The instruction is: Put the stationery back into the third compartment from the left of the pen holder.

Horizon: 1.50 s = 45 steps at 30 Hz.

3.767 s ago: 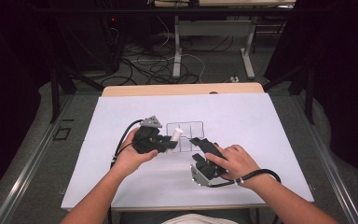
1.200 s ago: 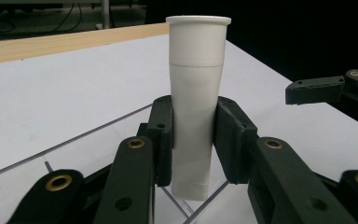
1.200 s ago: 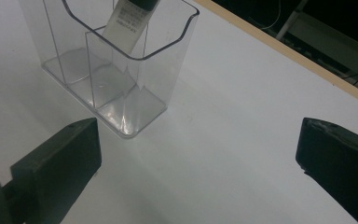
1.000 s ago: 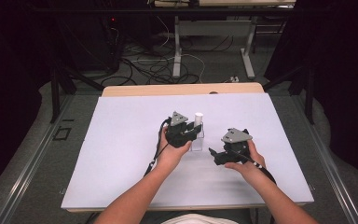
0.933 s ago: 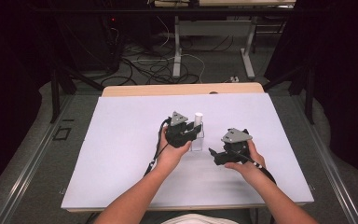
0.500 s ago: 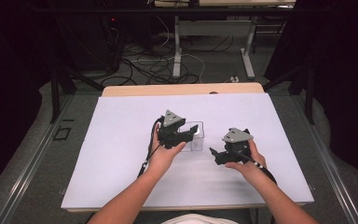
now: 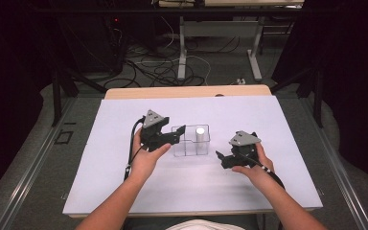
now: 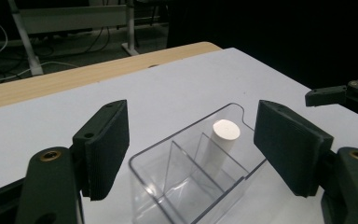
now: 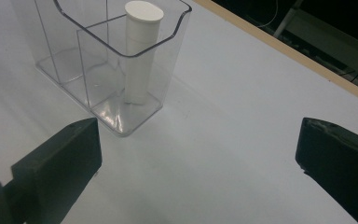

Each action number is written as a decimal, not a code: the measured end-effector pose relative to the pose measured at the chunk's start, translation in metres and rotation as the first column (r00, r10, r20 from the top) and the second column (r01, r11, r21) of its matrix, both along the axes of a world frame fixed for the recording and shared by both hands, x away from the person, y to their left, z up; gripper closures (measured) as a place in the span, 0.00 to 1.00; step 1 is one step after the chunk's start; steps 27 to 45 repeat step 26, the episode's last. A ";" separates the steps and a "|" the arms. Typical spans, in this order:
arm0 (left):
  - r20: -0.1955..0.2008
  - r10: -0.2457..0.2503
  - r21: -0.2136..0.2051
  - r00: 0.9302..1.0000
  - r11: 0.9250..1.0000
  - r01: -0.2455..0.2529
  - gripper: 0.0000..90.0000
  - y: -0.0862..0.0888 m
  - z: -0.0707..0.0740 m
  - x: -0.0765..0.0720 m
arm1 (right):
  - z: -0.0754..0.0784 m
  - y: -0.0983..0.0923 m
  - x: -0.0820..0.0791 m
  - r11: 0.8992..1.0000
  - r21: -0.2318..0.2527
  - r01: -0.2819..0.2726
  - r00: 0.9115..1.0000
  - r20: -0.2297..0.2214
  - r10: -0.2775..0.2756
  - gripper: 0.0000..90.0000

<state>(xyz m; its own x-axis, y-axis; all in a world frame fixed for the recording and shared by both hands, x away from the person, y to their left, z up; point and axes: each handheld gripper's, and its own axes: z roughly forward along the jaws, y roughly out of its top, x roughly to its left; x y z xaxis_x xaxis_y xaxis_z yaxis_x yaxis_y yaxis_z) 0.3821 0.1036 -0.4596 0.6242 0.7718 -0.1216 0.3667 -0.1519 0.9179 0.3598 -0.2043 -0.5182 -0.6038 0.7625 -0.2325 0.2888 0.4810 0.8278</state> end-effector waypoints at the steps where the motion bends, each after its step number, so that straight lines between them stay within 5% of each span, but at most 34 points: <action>1: 0.002 0.007 0.005 1.000 1.000 -0.007 0.29 0.004 0.000 -0.001 | 0.000 0.000 0.000 1.000 0.000 0.001 1.000 0.000 -0.001 0.00; 9: -0.036 0.058 -0.002 0.998 0.998 -0.059 0.23 0.040 -0.010 -0.005 | 0.000 -0.002 0.000 1.000 0.006 0.008 1.000 -0.007 -0.008 0.00; 17: -0.078 0.119 0.026 0.990 0.993 -0.118 0.06 0.076 -0.020 -0.008 | -0.003 -0.005 0.003 1.000 0.013 0.017 1.000 -0.014 -0.017 0.00; 26: -0.117 0.191 0.023 0.975 0.982 -0.190 0.00 0.105 -0.031 -0.012 | -0.005 -0.011 0.006 0.999 0.029 0.040 0.999 -0.037 -0.039 0.00; 45: -0.117 0.191 0.023 0.975 0.982 -0.190 0.00 0.105 -0.031 -0.012 | -0.005 -0.011 0.006 0.999 0.029 0.040 0.999 -0.037 -0.039 0.00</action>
